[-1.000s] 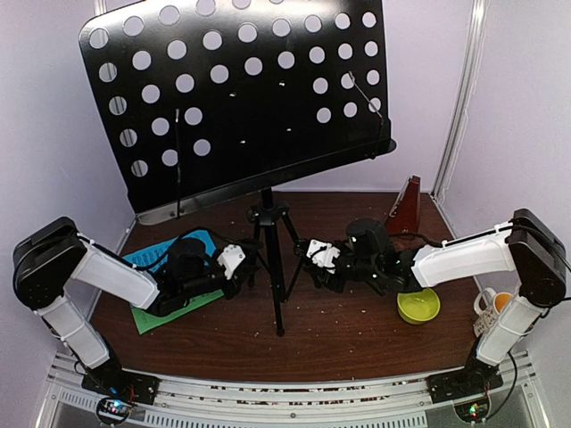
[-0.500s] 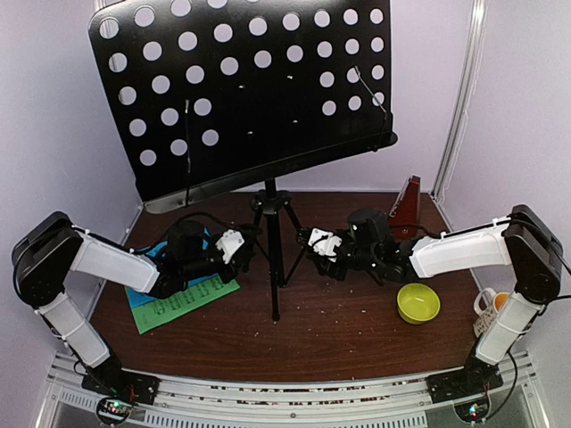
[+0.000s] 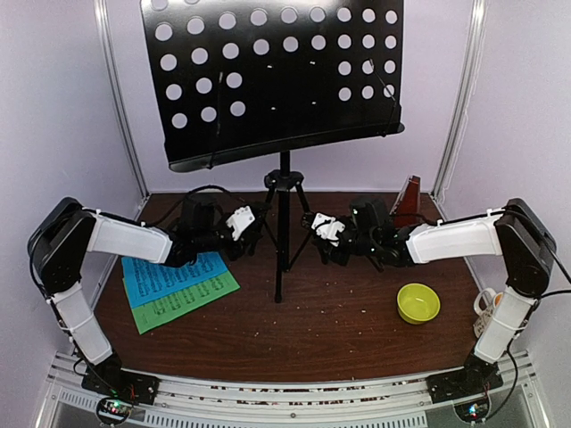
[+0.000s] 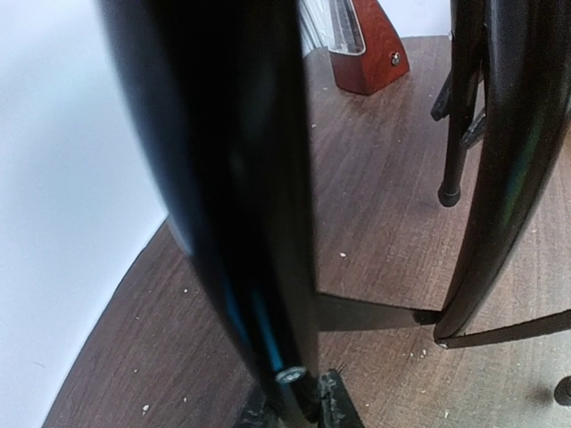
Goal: Set up the instrument practice props
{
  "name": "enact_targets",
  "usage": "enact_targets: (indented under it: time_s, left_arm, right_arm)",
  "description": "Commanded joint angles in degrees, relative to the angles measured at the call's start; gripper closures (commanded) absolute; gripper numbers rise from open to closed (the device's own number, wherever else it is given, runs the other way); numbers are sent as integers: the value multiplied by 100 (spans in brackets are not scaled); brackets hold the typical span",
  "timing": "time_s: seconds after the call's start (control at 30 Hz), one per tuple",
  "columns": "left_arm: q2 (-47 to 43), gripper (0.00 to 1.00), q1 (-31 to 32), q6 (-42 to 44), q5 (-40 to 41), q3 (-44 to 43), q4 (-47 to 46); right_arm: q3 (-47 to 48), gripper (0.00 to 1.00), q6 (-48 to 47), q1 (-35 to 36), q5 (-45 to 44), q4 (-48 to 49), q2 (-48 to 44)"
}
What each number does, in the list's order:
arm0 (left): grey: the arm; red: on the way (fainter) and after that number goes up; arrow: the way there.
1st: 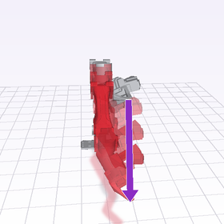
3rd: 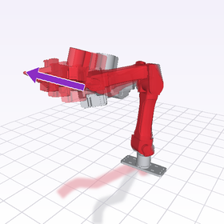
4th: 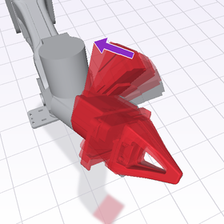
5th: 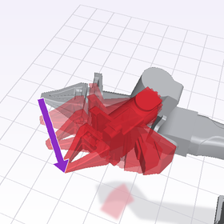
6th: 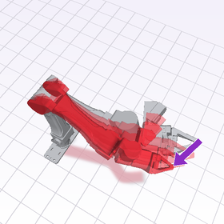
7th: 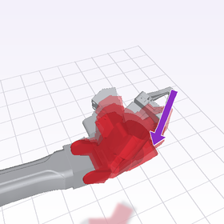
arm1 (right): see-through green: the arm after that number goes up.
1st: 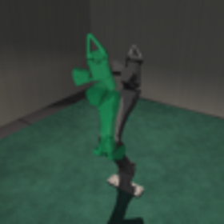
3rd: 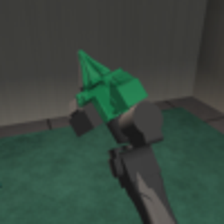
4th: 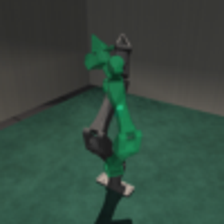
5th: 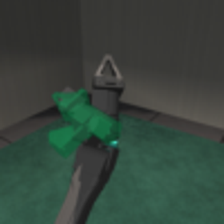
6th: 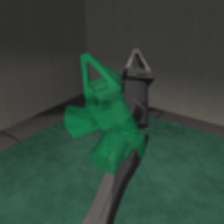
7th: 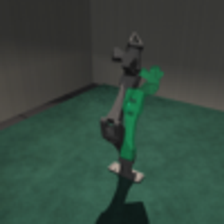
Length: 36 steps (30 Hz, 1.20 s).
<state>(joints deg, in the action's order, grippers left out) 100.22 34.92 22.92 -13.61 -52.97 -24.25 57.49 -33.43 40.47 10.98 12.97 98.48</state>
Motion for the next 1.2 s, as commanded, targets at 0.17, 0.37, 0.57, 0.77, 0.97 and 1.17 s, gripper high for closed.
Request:
enact_targets:
  time_s: [0.17,0.37,0.57,0.77,0.97,1.17]
  left_arm:
    - [557,100,-271,1034,178,-974,888]
    - [868,100,-266,1408,171,-1426,1420]
    - [1155,100,-276,1710,293,-1807,1932]
    - [1370,98,-276,2005,415,-2099,2350]
    - [1530,99,-285,2289,349,-2325,2833]
    - [1835,100,-309,2566,364,-2780,3521]
  right_arm:
    - [340,100,-466,-154,-750,-518,169]
    - [461,100,-438,-119,-785,-743,229]
    - [590,100,-366,-61,-892,-981,284]
    - [771,100,-266,62,-976,-1225,360]
    - [990,100,-199,108,-880,-1490,467]
    - [1356,100,-214,128,-845,-1938,634]
